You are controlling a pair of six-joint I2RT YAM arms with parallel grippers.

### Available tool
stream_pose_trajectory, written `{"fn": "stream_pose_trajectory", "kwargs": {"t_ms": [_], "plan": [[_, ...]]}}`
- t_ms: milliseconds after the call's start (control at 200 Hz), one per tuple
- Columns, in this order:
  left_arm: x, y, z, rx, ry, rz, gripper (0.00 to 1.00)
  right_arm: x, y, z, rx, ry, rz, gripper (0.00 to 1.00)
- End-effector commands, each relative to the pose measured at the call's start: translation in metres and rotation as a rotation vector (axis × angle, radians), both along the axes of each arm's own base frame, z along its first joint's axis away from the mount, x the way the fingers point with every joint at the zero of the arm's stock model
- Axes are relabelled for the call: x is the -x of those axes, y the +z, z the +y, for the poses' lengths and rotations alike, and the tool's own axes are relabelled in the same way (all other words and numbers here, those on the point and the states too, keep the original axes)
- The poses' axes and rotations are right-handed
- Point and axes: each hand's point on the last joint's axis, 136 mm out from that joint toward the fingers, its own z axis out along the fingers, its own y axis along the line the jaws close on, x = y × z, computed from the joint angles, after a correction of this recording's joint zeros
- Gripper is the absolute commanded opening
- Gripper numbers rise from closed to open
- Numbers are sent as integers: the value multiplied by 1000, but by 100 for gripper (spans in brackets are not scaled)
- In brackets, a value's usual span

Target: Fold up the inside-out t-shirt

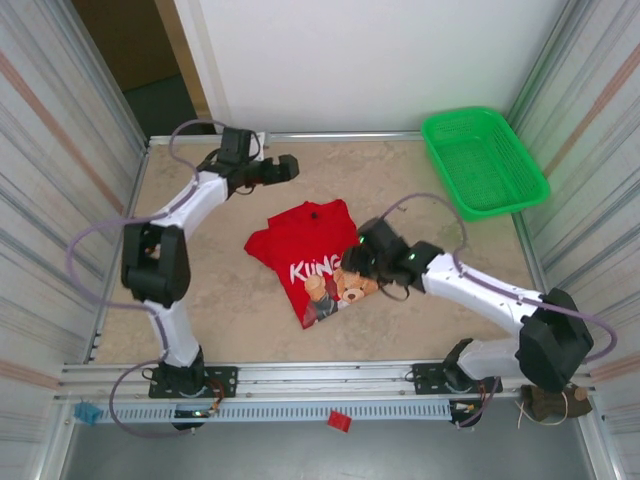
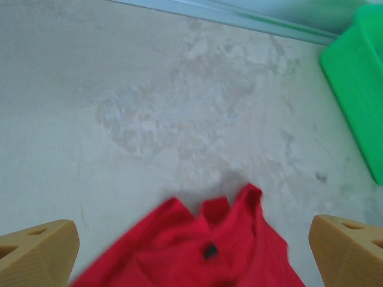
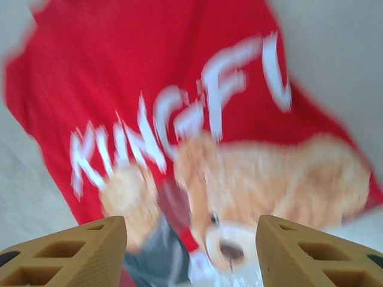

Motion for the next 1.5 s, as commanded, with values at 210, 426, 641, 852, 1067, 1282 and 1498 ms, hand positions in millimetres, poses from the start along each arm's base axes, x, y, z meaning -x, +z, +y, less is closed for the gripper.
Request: {"fn": "stream_pose_trajectory", "kwargs": {"t_ms": [210, 426, 641, 852, 1067, 1282, 1498], "plan": [[136, -79, -14, 177, 104, 231, 99, -40, -57, 10, -78, 174, 111, 35], [125, -117, 4, 118, 125, 286, 99, -8, -105, -8, -54, 75, 186, 33], [77, -109, -20, 130, -32, 214, 99, 45, -118, -10, 26, 22, 198, 29], [59, -31, -11, 165, -65, 60, 99, 24, -57, -18, 24, 50, 83, 40], [62, 28, 23, -21, -40, -214, 99, -58, 16, -68, 22, 34, -15, 70], [41, -9, 20, 63, -68, 24, 99, -110, -18, -73, -5, 45, 121, 81], [52, -72, 7, -20, -216, 234, 98, -115, -56, -55, -19, 64, 207, 83]]}}
